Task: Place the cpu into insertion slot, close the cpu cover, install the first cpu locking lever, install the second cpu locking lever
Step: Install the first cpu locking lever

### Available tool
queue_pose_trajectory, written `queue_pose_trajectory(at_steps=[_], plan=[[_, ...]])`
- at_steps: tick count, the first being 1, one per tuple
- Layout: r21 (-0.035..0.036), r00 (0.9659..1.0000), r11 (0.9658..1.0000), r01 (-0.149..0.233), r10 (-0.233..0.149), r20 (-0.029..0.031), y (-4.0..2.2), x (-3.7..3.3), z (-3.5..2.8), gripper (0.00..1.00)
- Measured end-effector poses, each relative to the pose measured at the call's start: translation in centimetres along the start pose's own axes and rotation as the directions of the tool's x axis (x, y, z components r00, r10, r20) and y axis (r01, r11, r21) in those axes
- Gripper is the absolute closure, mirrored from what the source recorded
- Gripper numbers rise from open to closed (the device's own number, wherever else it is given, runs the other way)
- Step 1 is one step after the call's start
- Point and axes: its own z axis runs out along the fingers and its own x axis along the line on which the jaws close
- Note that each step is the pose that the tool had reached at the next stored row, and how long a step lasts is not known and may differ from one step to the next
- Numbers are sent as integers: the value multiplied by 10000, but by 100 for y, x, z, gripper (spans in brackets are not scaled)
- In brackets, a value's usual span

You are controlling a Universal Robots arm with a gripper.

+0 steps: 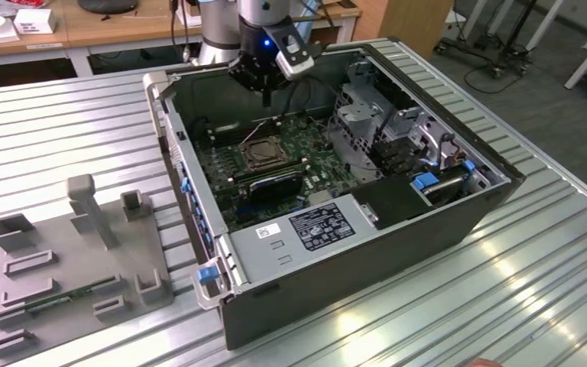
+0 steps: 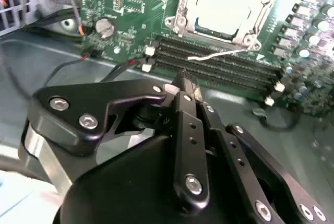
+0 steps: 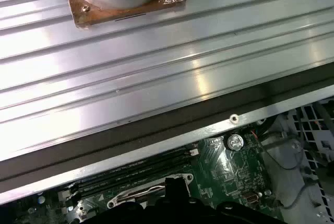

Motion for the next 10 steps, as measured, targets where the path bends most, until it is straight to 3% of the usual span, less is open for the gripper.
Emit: queue_pose_trajectory(at_steps=[10], plan=[[-1, 10000, 10000, 0, 0, 1, 74, -40, -434, 89]])
